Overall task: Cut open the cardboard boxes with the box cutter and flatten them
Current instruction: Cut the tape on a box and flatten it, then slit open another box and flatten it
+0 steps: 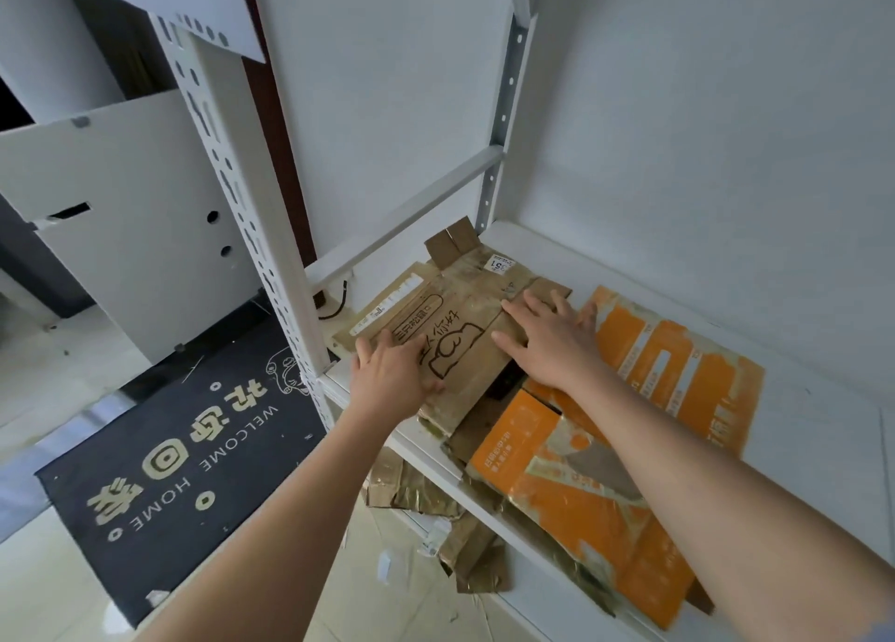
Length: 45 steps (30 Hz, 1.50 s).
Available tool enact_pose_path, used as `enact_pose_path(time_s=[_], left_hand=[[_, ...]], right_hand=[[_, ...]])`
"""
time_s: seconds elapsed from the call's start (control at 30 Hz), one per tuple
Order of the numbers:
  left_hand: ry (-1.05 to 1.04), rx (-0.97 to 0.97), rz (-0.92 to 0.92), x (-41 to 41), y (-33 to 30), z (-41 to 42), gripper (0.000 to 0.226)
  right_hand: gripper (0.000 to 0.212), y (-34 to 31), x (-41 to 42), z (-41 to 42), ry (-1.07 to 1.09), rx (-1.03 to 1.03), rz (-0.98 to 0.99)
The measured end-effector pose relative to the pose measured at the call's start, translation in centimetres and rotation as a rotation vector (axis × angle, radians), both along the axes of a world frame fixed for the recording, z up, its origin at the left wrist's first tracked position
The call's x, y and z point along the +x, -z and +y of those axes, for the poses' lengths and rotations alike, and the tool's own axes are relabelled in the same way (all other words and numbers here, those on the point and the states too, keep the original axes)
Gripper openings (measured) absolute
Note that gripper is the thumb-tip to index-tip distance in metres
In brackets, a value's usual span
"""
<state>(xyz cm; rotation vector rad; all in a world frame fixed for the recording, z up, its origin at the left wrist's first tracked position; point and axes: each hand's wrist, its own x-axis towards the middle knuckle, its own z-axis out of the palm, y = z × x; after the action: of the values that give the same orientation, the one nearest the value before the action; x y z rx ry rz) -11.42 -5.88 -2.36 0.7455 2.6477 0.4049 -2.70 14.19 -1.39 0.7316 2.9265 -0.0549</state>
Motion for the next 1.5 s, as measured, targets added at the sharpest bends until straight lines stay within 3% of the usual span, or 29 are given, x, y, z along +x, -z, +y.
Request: enact_pose_path(time_s=[0.23, 0.43, 0.73, 0.87, 1.03, 1.23, 1.5], left_hand=[[0.011, 0.081, 0.171, 4.4, -3.9, 1.5, 0.056], [0.088, 0.121, 0.269, 13.0, -7.8, 5.2, 0.061], [0.287, 0.253, 0.212, 38.1, -7.4, 16.6, 0.063], [0.453, 0.214, 0.123, 49.2, -5.5, 21.4, 0.064], [0.619, 0.135, 0.089, 57.2, -5.3, 26.3, 0.063], [0.731, 0.086, 0.118, 60.6, -6.0, 30.9, 0.061], [0.777, 0.178, 0.196, 60.4, -2.7, 37.8, 0.061]], right_hand=[[0.058, -3.8, 5.0, 0.4, -0.005, 0.012, 0.146], [0.057, -6.5, 15.6, 2.4, 0.055, 0.009, 0.216], [0.058, -6.6, 43.3, 8.2, 0.247, 0.0, 0.203], [0.058, -5.4, 56.0, 12.2, 0.417, 0.005, 0.127], [0.058, -5.3, 67.0, 16.7, 0.667, 0.001, 0.109], [0.067, -6.0, 72.1, 21.0, 0.859, -0.015, 0.234], [0.071, -3.9, 71.6, 29.9, 0.921, 0.004, 0.518]])
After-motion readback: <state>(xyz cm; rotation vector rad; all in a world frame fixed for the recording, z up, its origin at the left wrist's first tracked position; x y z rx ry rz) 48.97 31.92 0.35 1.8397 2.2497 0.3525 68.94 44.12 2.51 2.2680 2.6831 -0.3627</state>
